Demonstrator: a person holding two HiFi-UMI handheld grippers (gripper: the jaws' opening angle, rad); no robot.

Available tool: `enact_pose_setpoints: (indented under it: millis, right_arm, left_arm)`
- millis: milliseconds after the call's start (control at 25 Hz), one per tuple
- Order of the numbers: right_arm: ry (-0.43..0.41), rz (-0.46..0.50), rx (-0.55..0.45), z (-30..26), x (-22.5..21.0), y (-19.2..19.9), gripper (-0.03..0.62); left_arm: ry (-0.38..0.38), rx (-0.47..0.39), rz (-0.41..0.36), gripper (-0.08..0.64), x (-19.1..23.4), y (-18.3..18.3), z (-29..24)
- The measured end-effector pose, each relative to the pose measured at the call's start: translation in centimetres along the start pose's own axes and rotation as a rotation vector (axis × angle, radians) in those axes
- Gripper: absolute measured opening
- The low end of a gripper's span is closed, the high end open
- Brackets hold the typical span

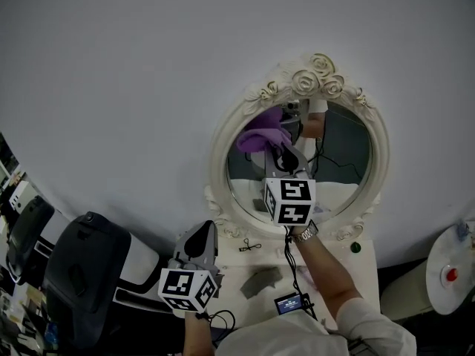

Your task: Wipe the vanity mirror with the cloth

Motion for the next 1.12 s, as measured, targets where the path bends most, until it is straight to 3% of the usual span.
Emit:
enact_pose_setpoints:
  millis: [320,680,920,1120]
  right_arm:
    - [0.171,0.042,0.009,3.5,-7.7,-0.6,0.077]
    - [0.373,0.008,0.041,8.2,-17.0,-0.7,0.077]
    - [0.473,-0.001,0.080,11.0,-21.2,0.4,0.077]
    - [0.490,-0.027,0.080,11.4,-21.6,1.1,0.077]
  left_arm:
    - [0.166,0.011,0.016,0.000,-4.1,0.8,-3.8]
    - [0.365,0.033,0.050,0.000,-10.3,2.4,-7.9]
    - [0.402,0.039,0.081,0.000,-12.0,3.1,-9.1]
    - [0.360,0.060,0.092,0.000,-11.3,3.8,-8.5]
Point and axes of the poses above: the fingertips, and each gripper's own axes: z backward along the fingers, x to its left, y out of its underside, the point moved 3 cm from there along z, backward along the fingers, and after that the axes turned 6 degrees about -x, right-handed, at the moved point
